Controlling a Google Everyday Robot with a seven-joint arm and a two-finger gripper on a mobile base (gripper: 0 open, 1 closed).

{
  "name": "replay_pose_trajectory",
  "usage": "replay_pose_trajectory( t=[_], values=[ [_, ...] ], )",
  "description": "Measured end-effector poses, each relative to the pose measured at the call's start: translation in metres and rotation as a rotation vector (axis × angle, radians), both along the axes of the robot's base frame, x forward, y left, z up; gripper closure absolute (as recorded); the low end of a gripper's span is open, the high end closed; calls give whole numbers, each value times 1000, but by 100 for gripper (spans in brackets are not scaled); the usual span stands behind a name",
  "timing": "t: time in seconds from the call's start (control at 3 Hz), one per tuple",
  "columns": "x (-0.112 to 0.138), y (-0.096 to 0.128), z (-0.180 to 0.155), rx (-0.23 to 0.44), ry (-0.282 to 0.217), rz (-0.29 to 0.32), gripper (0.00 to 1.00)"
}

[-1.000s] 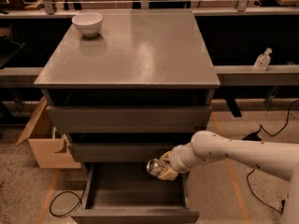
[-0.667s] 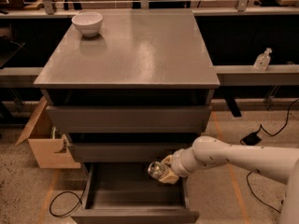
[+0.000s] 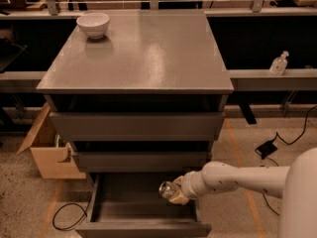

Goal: Place 7up can into bottom drawer

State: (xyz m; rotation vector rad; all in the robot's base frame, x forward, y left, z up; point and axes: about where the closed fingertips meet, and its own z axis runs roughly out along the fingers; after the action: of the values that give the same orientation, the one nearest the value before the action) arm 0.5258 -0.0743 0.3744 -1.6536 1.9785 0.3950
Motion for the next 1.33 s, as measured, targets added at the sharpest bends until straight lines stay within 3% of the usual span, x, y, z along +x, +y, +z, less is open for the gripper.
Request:
replay_pose_trajectory(
  t=[0.33, 0.67, 1.33],
  values=[
    [5, 0, -41, 23, -11, -14, 100],
    [12, 11, -101, 96, 18, -25, 100],
    [18, 17, -120, 72, 23, -22, 100]
  ],
)
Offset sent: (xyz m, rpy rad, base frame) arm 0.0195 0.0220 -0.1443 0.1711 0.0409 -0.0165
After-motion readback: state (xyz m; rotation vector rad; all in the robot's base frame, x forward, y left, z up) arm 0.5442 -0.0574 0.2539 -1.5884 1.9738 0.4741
